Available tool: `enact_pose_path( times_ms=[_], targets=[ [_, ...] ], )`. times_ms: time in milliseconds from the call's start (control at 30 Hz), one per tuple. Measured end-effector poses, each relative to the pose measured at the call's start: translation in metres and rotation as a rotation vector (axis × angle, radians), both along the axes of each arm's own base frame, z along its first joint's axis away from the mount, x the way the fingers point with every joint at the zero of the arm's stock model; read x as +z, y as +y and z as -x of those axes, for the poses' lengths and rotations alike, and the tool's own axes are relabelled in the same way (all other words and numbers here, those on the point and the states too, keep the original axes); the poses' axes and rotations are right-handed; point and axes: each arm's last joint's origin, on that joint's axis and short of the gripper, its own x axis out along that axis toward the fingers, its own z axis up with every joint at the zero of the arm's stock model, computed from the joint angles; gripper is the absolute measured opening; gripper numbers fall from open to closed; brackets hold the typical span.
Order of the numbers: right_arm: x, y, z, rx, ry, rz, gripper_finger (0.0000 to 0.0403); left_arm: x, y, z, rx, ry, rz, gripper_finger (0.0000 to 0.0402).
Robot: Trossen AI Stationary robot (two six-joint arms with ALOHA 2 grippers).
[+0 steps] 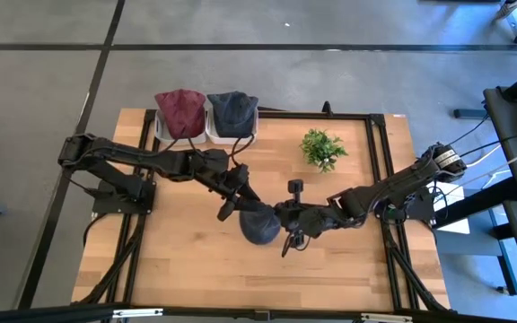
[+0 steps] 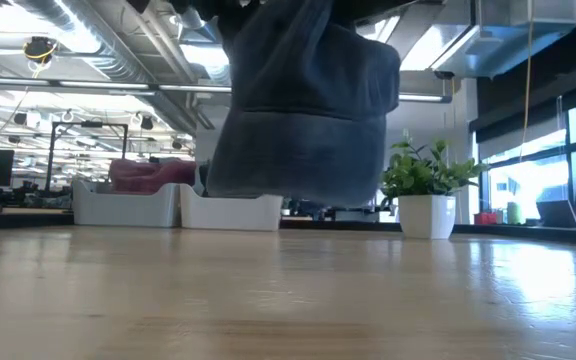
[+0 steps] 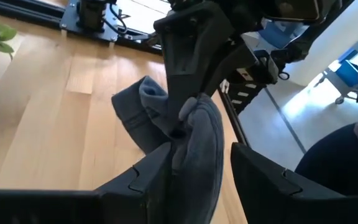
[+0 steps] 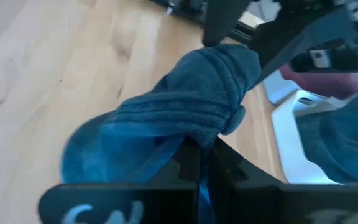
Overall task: Pick & Place hat
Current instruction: Put the black cap into the white bin
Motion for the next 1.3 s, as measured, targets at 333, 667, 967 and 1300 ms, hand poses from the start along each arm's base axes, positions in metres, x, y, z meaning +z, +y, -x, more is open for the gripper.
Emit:
enact_pose_path(
  times_ms=[333, 667, 967, 1300],
  targets=[
    [0.0031, -0.0032, -0.0028, -0.051, -0.047, 0.006, 0.001, 0.0005, -0.0012, -0.0004, 0.031, 0.003, 0.016, 0.016],
    [0.0066, -0.0021, -0.005, -0.047, -0.088, -0.016, 0.001, 0.0004, 0.0001, -0.0008, 0.092, 0.013, 0.027, 0.0159],
    [0.0067, -0.002, -0.0051, -0.047, -0.089, -0.017, 0.001, 0.0003, 0.0, -0.0008, 0.102, 0.027, 0.067, 0.0142],
    [0.0067, -0.0022, -0.0051, -0.05, -0.09, -0.01, 0.0015, 0.0014, 0.0005, -0.0012, 0.09, 0.005, 0.043, 0.001]
  ],
)
